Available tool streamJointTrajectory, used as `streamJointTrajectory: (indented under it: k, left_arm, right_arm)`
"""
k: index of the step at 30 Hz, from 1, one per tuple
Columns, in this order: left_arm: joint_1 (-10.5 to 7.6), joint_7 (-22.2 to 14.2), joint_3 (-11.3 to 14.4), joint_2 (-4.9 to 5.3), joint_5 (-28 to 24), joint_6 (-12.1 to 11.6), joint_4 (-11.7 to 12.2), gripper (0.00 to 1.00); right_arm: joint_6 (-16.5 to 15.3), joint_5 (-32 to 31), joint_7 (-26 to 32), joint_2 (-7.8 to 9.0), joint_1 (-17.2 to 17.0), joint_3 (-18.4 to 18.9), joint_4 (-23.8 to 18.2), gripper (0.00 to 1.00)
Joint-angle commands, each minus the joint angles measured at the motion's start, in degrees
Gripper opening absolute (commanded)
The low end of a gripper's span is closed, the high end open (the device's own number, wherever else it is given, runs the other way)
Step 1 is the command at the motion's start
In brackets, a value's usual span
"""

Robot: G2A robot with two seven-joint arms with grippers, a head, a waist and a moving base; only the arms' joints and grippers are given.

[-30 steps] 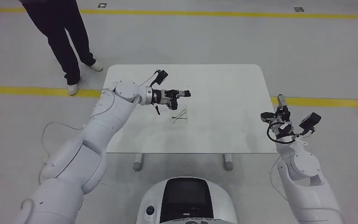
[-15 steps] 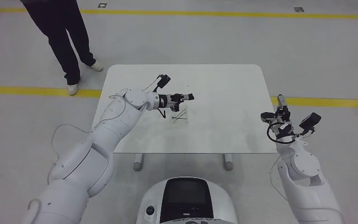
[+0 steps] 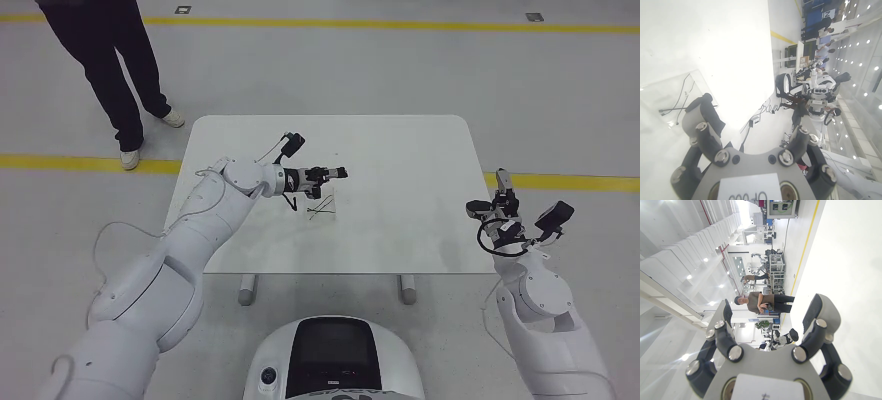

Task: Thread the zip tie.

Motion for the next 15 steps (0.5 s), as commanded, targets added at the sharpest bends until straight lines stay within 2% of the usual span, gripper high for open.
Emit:
streamJointTrajectory:
  k: [1,12,14,15]
  left_arm:
    - [0.00,0.0,0.0,0.00,0.0,0.0,0.0,1.00]
    - [0.00,0.0,0.0,0.00,0.0,0.0,0.0,1.00]
    - [0.57,0.8,0.3,-0.05,0.5,0.0,-0.9,1.00]
    - [1.11,1.9,0.5,-0.06,1.1,0.0,-2.2,1.00]
  right_arm:
    - [0.0,0.0,0.0,0.00,0.0,0.0,0.0,1.00]
    - [0.0,0.0,0.0,0.00,0.0,0.0,0.0,1.00]
    - [0.0,0.0,0.0,0.00,0.0,0.0,0.0,1.00]
    - [0.0,0.0,0.0,0.00,0.0,0.0,0.0,1.00]
